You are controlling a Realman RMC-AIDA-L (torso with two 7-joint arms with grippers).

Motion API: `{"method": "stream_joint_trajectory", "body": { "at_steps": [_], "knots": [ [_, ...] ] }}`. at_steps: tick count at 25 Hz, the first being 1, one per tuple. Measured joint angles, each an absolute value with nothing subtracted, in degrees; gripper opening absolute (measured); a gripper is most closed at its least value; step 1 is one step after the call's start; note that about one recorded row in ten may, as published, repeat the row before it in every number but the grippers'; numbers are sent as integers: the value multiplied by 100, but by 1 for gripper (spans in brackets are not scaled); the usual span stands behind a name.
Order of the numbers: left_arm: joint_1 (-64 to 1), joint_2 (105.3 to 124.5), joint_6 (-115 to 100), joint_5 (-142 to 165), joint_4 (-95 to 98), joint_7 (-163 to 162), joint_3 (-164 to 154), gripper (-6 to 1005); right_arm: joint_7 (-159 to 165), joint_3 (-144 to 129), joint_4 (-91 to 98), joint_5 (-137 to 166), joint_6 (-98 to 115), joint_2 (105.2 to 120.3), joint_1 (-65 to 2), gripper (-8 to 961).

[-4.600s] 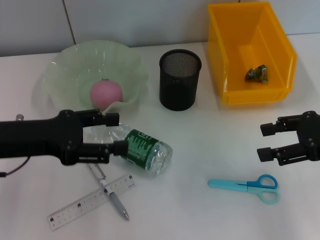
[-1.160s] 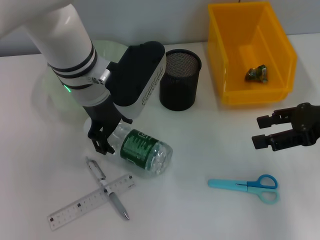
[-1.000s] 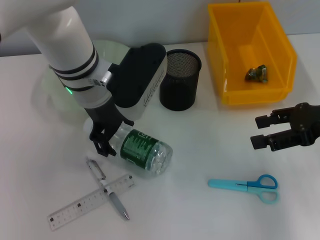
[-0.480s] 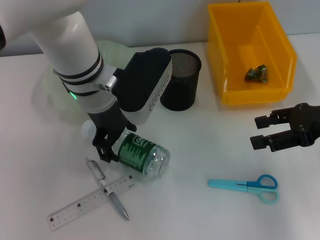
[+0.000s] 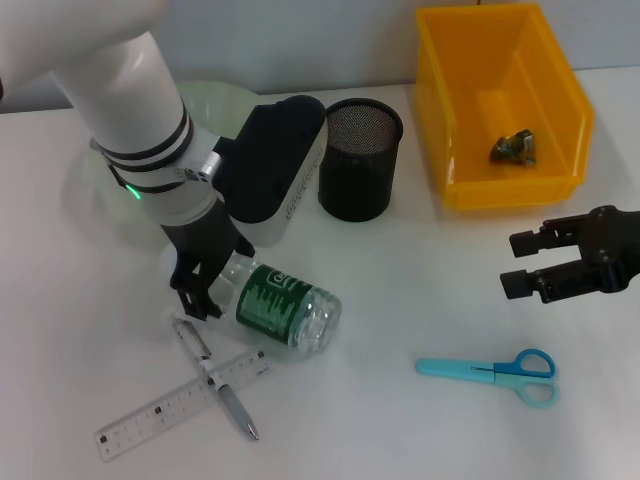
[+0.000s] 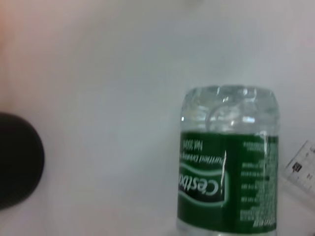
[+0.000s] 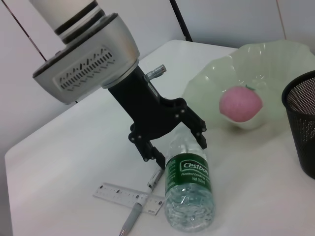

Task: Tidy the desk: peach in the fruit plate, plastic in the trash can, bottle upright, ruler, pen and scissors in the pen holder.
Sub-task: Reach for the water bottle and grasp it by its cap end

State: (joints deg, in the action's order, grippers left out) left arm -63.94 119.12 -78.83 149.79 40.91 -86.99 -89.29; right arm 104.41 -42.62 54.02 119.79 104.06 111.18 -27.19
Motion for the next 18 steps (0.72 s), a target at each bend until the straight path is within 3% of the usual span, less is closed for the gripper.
{"method": "stream_joint_trajectory", "body": {
  "at_steps": [18],
  "knots": [
    [-6169,11882,-7893,15304,4174,-8944,-8802,835,10441,-4253,5396,11979,10397,11122,-2786,803]
  ]
}}
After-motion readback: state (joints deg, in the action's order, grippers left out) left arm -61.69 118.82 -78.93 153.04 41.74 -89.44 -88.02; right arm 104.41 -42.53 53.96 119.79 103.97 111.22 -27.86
